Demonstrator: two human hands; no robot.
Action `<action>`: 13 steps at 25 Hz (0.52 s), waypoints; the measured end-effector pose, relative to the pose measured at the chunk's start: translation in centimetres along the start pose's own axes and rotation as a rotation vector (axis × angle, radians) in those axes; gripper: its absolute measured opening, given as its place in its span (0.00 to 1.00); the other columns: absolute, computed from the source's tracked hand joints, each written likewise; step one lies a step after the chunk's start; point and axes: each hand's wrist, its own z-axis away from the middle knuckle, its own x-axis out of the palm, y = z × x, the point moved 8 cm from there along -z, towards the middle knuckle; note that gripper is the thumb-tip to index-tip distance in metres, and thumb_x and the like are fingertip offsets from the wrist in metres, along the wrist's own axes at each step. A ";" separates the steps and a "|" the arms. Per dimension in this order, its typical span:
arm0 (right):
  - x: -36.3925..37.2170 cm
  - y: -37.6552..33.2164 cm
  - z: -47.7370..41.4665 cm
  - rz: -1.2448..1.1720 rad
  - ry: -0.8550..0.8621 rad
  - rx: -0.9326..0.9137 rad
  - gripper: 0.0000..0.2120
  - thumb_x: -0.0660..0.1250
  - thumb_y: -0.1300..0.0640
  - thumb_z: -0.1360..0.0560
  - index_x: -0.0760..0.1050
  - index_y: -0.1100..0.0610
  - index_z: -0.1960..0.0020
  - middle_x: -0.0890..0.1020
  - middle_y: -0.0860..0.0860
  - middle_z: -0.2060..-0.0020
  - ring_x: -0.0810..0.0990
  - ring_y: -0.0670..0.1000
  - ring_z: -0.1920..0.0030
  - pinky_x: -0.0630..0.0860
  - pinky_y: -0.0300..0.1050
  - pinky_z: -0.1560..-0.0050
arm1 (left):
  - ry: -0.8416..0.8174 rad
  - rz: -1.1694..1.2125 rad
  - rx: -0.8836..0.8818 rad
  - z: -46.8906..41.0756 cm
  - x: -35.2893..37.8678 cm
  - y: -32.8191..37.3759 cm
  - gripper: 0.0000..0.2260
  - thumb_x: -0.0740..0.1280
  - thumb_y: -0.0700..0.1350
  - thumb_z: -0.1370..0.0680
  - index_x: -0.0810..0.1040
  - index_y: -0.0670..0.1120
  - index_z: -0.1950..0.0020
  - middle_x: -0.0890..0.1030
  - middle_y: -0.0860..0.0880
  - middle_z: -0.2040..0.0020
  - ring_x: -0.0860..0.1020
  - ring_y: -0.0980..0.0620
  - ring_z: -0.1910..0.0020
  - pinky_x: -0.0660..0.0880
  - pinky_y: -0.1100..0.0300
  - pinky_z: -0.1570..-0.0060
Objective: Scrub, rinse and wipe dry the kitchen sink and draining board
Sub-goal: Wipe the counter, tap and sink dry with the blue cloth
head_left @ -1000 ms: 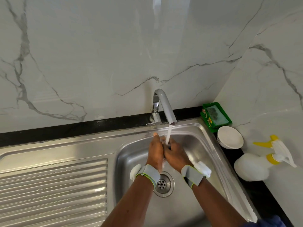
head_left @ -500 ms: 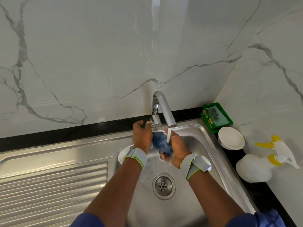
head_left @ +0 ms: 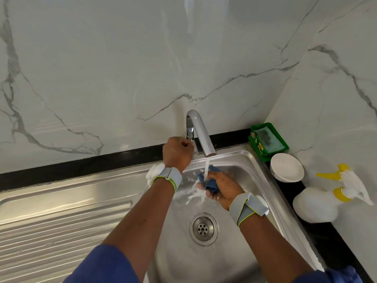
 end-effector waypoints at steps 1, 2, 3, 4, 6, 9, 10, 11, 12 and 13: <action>-0.1 0.2 -0.3 -0.018 0.000 0.018 0.06 0.64 0.59 0.20 0.78 0.60 0.49 0.82 0.55 0.64 0.81 0.51 0.69 0.71 0.38 0.75 | -0.057 -0.047 0.077 0.1 0.1 1.3 0.09 0.69 0.43 0.24 0.81 0.47 0.64 0.80 0.55 0.68 0.78 0.53 0.63 0.73 0.63 0.56; -0.3 0.3 -0.4 -0.014 0.005 0.032 0.08 0.65 0.54 0.19 0.78 0.58 0.47 0.83 0.56 0.64 0.82 0.51 0.69 0.71 0.39 0.74 | -0.120 -0.062 0.119 0.2 0.2 2.0 0.10 0.69 0.41 0.23 0.80 0.50 0.64 0.78 0.58 0.69 0.76 0.57 0.64 0.72 0.64 0.56; -0.4 0.5 -0.5 0.005 0.009 0.040 0.10 0.66 0.50 0.19 0.77 0.57 0.45 0.83 0.57 0.65 0.81 0.51 0.70 0.73 0.40 0.73 | -0.186 -0.021 0.111 -0.2 0.4 1.7 0.09 0.69 0.40 0.23 0.81 0.50 0.62 0.79 0.58 0.70 0.77 0.59 0.65 0.72 0.65 0.57; -0.6 0.6 -0.7 0.014 0.013 0.038 0.12 0.66 0.49 0.19 0.77 0.57 0.44 0.83 0.57 0.66 0.81 0.51 0.72 0.74 0.41 0.71 | -0.250 0.070 0.069 -0.4 0.7 1.1 0.08 0.68 0.38 0.24 0.83 0.49 0.60 0.80 0.57 0.70 0.78 0.59 0.67 0.75 0.65 0.57; -0.5 0.5 -0.4 -0.024 -0.022 0.005 0.12 0.64 0.50 0.18 0.76 0.57 0.40 0.83 0.58 0.62 0.80 0.51 0.73 0.74 0.41 0.73 | -0.327 0.318 -0.070 0.2 1.4 -0.5 0.07 0.69 0.35 0.24 0.83 0.46 0.52 0.83 0.53 0.66 0.79 0.55 0.68 0.78 0.60 0.60; -0.6 0.7 0.7 -0.090 -0.043 0.011 0.07 0.59 0.56 0.16 0.74 0.54 0.40 0.80 0.56 0.61 0.77 0.51 0.72 0.66 0.36 0.78 | -0.323 0.521 -0.217 2.5 2.8 -2.8 0.06 0.70 0.38 0.21 0.81 0.49 0.49 0.83 0.48 0.60 0.79 0.53 0.68 0.74 0.59 0.63; -0.7 0.9 1.2 -0.065 -0.026 0.027 0.07 0.59 0.56 0.16 0.75 0.54 0.42 0.78 0.54 0.65 0.74 0.49 0.73 0.63 0.34 0.79 | -0.308 0.517 -0.232 3.5 3.0 -3.5 0.04 0.70 0.41 0.20 0.81 0.50 0.49 0.84 0.49 0.59 0.79 0.54 0.68 0.74 0.60 0.64; -0.8 1.1 1.8 -0.024 -0.002 0.038 0.09 0.58 0.54 0.15 0.75 0.55 0.45 0.75 0.52 0.68 0.71 0.49 0.74 0.59 0.33 0.79 | -0.288 0.507 -0.244 4.9 2.9 -4.3 0.02 0.69 0.44 0.19 0.81 0.50 0.48 0.84 0.50 0.60 0.80 0.55 0.69 0.74 0.61 0.65; -0.9 1.4 2.3 0.023 0.032 0.045 0.12 0.58 0.51 0.15 0.76 0.57 0.49 0.74 0.51 0.70 0.69 0.48 0.75 0.57 0.32 0.79 | -0.269 0.488 -0.254 6.1 2.9 -5.2 0.02 0.69 0.46 0.18 0.81 0.50 0.49 0.84 0.52 0.60 0.80 0.57 0.70 0.73 0.62 0.65; -1.2 1.5 2.5 0.077 0.081 0.045 0.16 0.57 0.48 0.15 0.75 0.57 0.55 0.73 0.51 0.72 0.67 0.48 0.77 0.56 0.31 0.79 | -0.258 0.471 -0.267 7.3 2.9 -6.1 0.03 0.68 0.47 0.18 0.81 0.50 0.49 0.84 0.52 0.61 0.80 0.58 0.70 0.73 0.62 0.65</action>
